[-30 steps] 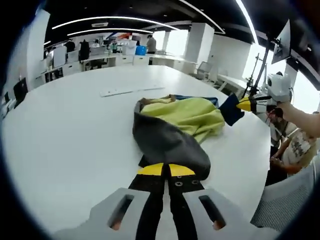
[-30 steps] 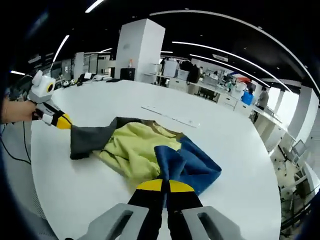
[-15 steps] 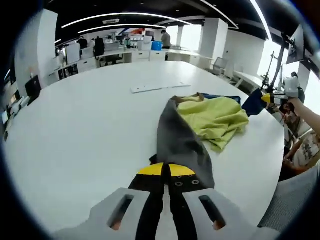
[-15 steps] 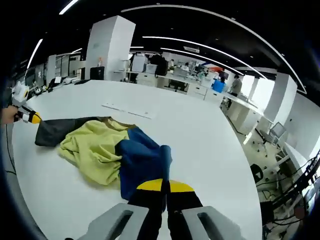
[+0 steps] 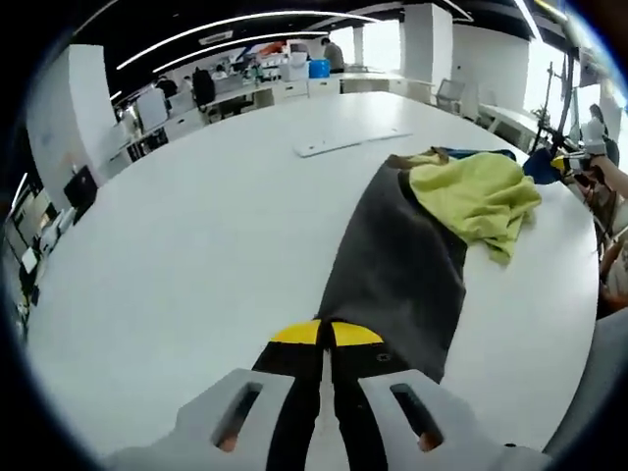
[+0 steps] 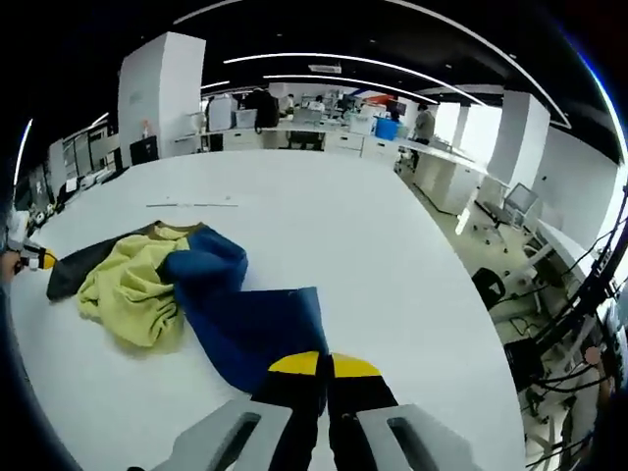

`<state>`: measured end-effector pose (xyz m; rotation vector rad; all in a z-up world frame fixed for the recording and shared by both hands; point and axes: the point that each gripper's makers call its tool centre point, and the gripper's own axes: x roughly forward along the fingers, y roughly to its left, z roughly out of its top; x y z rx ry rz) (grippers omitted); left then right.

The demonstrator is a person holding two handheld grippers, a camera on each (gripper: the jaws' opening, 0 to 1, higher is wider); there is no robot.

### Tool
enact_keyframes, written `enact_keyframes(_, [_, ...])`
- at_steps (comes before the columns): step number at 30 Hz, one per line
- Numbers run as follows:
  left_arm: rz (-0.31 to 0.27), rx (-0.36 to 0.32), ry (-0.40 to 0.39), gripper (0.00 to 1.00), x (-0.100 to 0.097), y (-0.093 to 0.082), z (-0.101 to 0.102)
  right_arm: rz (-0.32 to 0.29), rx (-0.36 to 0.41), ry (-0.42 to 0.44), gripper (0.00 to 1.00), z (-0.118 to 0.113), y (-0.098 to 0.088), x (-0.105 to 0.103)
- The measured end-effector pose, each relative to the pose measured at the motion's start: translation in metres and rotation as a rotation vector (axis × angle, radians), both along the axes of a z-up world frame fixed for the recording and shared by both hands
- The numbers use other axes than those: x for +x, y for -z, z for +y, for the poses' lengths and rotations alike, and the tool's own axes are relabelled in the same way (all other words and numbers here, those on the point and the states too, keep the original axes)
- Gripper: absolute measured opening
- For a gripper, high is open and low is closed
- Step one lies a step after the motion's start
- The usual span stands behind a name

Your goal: Fold the garment on the visible template until the final outline fits inside the template.

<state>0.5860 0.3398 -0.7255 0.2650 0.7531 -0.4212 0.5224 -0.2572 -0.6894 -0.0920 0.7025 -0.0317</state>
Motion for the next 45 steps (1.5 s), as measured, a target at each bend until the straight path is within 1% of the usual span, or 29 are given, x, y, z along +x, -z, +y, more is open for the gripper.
enact_keyframes(2, [0.006, -0.006, -0.014, 0.00, 0.005, 0.003, 0.003, 0.009, 0.005, 0.017, 0.00, -0.005, 0.004, -0.002])
enact_keyframes(3, [0.016, 0.002, -0.020, 0.00, 0.007, 0.006, 0.006, 0.015, 0.009, 0.021, 0.00, -0.007, 0.006, -0.003])
enact_keyframes(6, [0.032, 0.022, -0.033, 0.00, 0.012, 0.012, 0.010, 0.006, 0.028, 0.021, 0.00, -0.008, 0.009, -0.002])
enact_keyframes(8, [0.040, 0.037, -0.040, 0.00, 0.015, 0.014, 0.013, 0.014, 0.021, 0.027, 0.00, -0.011, 0.012, -0.003])
enact_keyframes(10, [0.048, 0.038, -0.049, 0.00, 0.017, 0.015, 0.014, 0.013, 0.024, 0.046, 0.00, -0.016, 0.014, -0.004])
enact_keyframes(11, [0.051, 0.044, -0.054, 0.00, 0.018, 0.016, 0.014, 0.015, 0.038, 0.060, 0.00, -0.018, 0.016, -0.004])
enact_keyframes(12, [0.052, 0.070, -0.049, 0.00, 0.018, 0.017, 0.016, 0.019, 0.064, 0.087, 0.00, -0.021, 0.018, -0.007])
enact_keyframes(13, [0.048, 0.094, -0.037, 0.00, 0.019, 0.017, 0.016, 0.018, 0.064, 0.092, 0.00, -0.024, 0.019, -0.007])
enact_keyframes(15, [0.052, 0.094, -0.036, 0.00, 0.019, 0.017, 0.014, 0.023, 0.058, 0.102, 0.00, -0.029, 0.021, -0.010])
enact_keyframes(19, [0.049, 0.123, -0.034, 0.00, 0.022, 0.017, 0.018, 0.036, 0.039, 0.101, 0.00, -0.034, 0.025, -0.014])
enact_keyframes(22, [0.047, 0.161, -0.058, 0.00, 0.029, 0.016, 0.027, 0.054, 0.013, 0.096, 0.00, -0.038, 0.029, -0.014])
enact_keyframes(24, [0.042, 0.160, -0.057, 0.00, 0.034, 0.014, 0.027, 0.071, -0.018, 0.087, 0.00, -0.041, 0.031, -0.014])
enact_keyframes(26, [0.037, 0.186, -0.050, 0.00, 0.038, 0.013, 0.028, 0.073, -0.036, 0.078, 0.00, -0.043, 0.031, -0.013])
enact_keyframes(29, [0.038, 0.207, -0.038, 0.00, 0.042, 0.012, 0.027, 0.078, -0.074, 0.066, 0.00, -0.050, 0.033, -0.011])
enact_keyframes(32, [0.039, 0.221, -0.036, 0.00, 0.043, 0.013, 0.029, 0.082, -0.094, 0.074, 0.00, -0.059, 0.035, -0.009])
enact_keyframes(35, [0.043, 0.204, -0.051, 0.00, 0.043, 0.014, 0.031, 0.104, -0.123, 0.079, 0.00, -0.071, 0.039, -0.010])
enact_keyframes(37, [0.034, 0.231, -0.022, 0.00, 0.043, 0.013, 0.032, 0.108, -0.127, 0.091, 0.00, -0.077, 0.039, -0.010])
enact_keyframes(38, [0.036, 0.247, -0.009, 0.00, 0.043, 0.013, 0.034, 0.105, -0.117, 0.099, 0.00, -0.079, 0.038, -0.011])
enact_keyframes(39, [0.038, 0.248, -0.008, 0.00, 0.042, 0.013, 0.034, 0.103, -0.117, 0.099, 0.00, -0.080, 0.037, -0.011])
enact_keyframes(41, [0.038, 0.242, -0.014, 0.00, 0.043, 0.013, 0.036, 0.121, -0.159, 0.090, 0.00, -0.087, 0.038, -0.014])
enact_keyframes(45, [0.037, 0.240, -0.033, 0.00, 0.044, 0.013, 0.040, 0.124, -0.150, 0.106, 0.00, -0.096, 0.040, -0.014])
